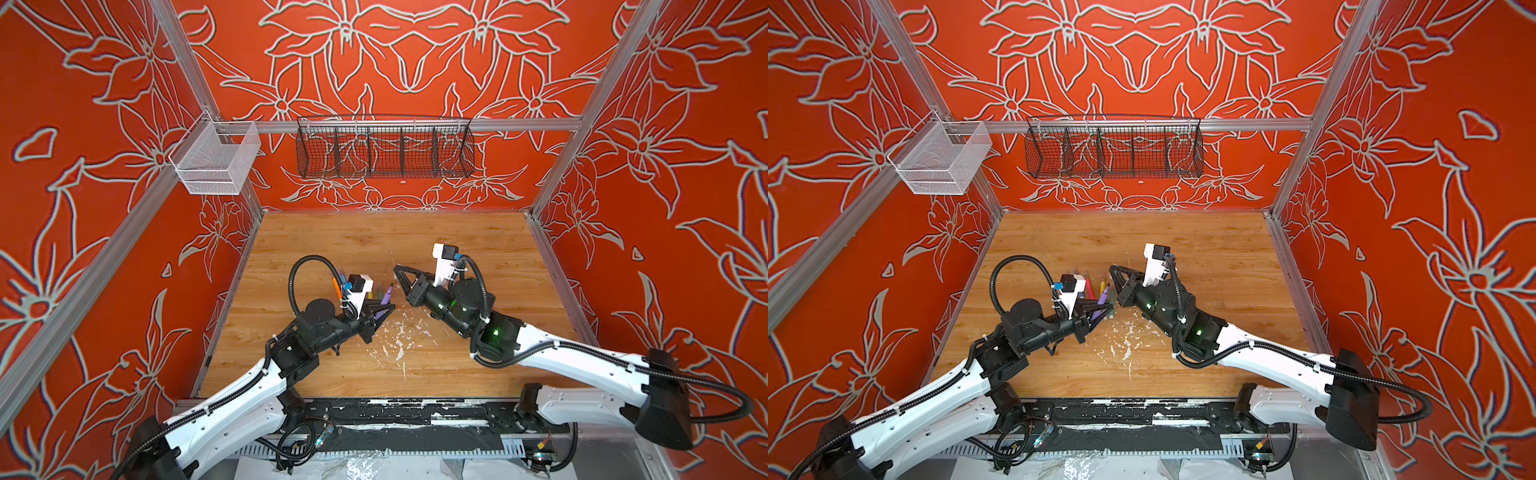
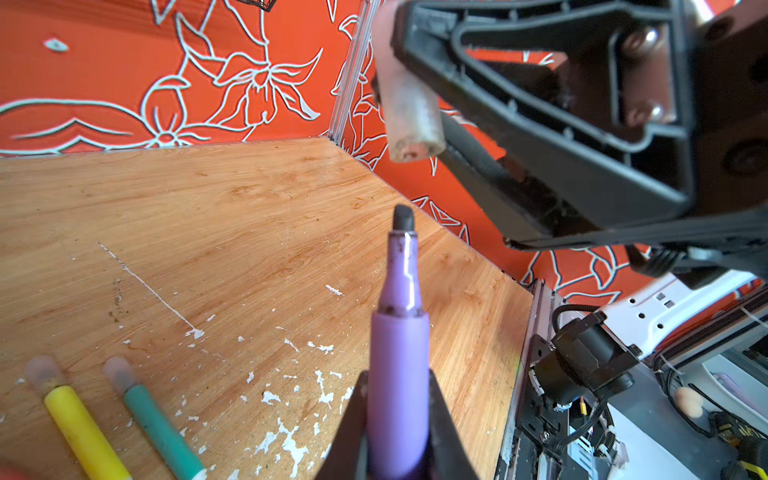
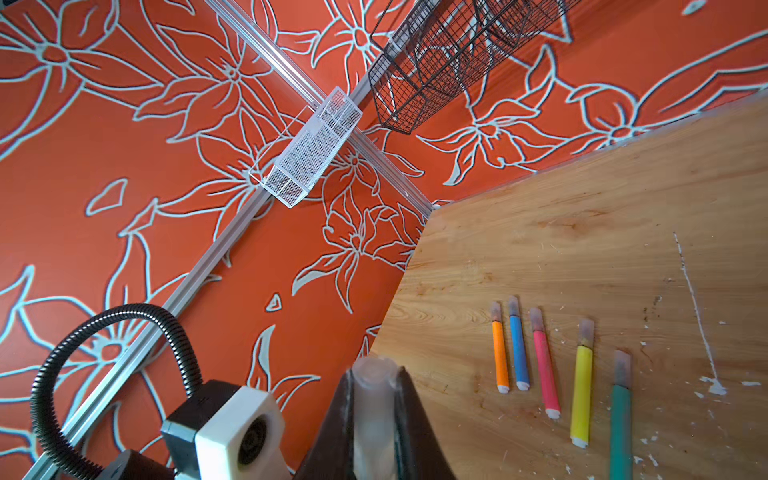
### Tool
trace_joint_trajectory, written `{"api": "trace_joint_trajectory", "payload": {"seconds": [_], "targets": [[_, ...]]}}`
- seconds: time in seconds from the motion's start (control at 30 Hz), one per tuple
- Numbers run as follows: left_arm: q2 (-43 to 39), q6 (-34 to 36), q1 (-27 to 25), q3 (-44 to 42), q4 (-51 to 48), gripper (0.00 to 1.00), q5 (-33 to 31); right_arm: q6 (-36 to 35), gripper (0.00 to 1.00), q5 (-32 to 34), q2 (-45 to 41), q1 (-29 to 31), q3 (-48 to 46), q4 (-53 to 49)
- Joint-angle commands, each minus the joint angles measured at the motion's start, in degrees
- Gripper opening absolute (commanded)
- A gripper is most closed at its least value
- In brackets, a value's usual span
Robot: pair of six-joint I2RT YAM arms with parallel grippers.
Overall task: Insert the pens into the pen caps
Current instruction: 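Carry the cap over the purple marker tip with the right gripper, then push the cap down onto the purple marker with the right gripper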
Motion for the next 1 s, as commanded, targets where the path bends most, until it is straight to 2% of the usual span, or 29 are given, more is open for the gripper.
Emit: {"api": "trace_joint_trajectory", "payload": {"seconds": [0.0,0.47,0.97], "targets": [[-0.75,0.85,-0.37,-0.39,1.81,0.00,-0.27,1.46,0.00,-1.34,1.47,-0.18,1.43,2.21],[-0.39,-0.14,-0.37,0.18,0.47,0.00,-4.47,3.45,0.00,-4.09,1.77,1.20,-2.12,4.47],[-1.34,-2.76,0.36,-0.80,2.27,0.00,-2.52,4.07,0.00,-4.11,4.77,3.01,-5.08,6.63]]}}
